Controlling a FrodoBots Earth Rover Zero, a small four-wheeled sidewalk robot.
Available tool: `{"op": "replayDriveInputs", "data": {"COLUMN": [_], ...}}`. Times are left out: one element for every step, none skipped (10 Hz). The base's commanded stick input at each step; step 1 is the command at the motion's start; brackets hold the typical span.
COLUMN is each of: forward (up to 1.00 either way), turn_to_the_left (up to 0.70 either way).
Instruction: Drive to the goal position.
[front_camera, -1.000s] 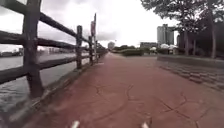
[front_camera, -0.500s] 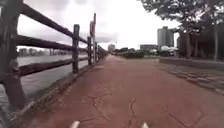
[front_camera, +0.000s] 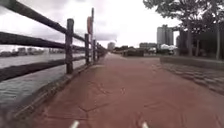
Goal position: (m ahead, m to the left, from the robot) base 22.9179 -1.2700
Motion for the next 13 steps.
{"op": "replayDriveInputs", "data": {"forward": [0.7,0.7,0.7,0.7,0.7,0.7,0.7,0.7,0.7,0.7,0.7,0.7,0.7], "turn_to_the_left": [0.0,0.0,0.0,0.0,0.0,0.0,0.0,0.0,0.0,0.0,0.0,0.0,0.0]}}
